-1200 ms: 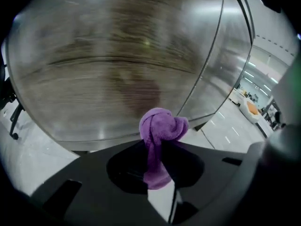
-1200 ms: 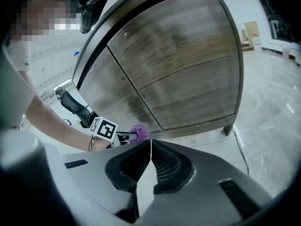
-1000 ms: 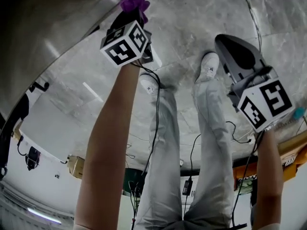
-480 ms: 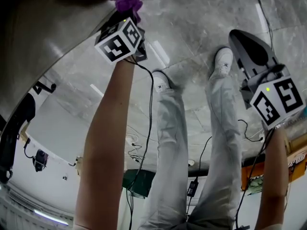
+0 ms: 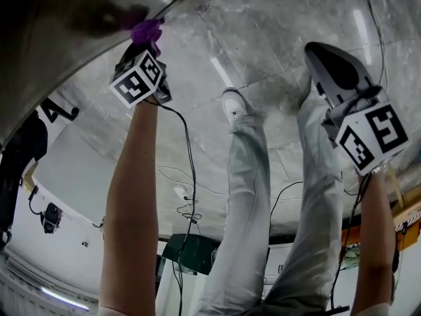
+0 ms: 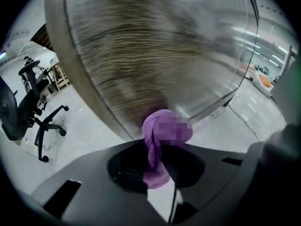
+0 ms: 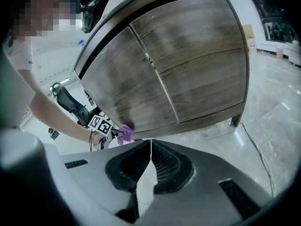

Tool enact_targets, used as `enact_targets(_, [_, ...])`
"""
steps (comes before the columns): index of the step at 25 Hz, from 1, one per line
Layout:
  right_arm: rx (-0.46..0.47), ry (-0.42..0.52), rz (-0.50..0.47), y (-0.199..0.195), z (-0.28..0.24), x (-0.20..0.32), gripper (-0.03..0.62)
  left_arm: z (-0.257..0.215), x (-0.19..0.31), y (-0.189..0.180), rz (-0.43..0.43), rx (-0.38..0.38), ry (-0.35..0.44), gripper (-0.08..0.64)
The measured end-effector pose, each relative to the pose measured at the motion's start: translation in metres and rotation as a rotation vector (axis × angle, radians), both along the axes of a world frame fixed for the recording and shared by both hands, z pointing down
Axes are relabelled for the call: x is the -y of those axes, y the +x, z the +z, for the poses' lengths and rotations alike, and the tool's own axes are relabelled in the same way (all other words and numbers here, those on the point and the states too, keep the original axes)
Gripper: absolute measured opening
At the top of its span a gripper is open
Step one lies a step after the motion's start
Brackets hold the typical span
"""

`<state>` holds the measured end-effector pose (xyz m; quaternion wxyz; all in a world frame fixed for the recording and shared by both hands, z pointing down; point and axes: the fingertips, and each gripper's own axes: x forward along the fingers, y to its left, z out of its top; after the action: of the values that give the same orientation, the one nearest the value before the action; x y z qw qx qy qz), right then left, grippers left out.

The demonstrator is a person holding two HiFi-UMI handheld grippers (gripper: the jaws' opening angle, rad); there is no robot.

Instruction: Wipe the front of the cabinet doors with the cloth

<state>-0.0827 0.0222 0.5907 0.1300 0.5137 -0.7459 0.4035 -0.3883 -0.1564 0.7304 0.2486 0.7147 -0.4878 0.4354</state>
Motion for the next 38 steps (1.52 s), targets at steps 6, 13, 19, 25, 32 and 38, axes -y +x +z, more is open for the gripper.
enact_targets(6, [-0.015, 0.017, -0.071, -0.022, -0.005, 0.014, 0.029, -0.007, -0.002, -0.057, -0.123, 0.021, 0.014, 0.083])
enact_targets(13, [-0.01, 0.039, -0.094, -0.028, -0.034, 0.034, 0.029, -0.062, -0.032, -0.096, -0.175, 0.017, 0.065, 0.083])
enact_targets(19, [0.009, 0.068, -0.175, -0.046, -0.093, 0.039, 0.029, -0.139, -0.095, -0.085, -0.193, -0.09, 0.108, 0.083])
enact_targets(25, [-0.015, 0.125, -0.233, -0.046, -0.166, 0.04, 0.029, -0.242, -0.143, -0.059, -0.292, -0.233, 0.208, 0.083])
enact_targets(32, [-0.07, 0.186, -0.191, -0.018, -0.26, 0.017, 0.029, -0.364, -0.172, -0.012, -0.184, -0.388, 0.303, 0.083])
enact_targets(38, [-0.132, 0.273, -0.081, 0.006, -0.354, -0.018, 0.029, -0.458, -0.171, -0.006, -0.049, -0.477, 0.385, 0.083])
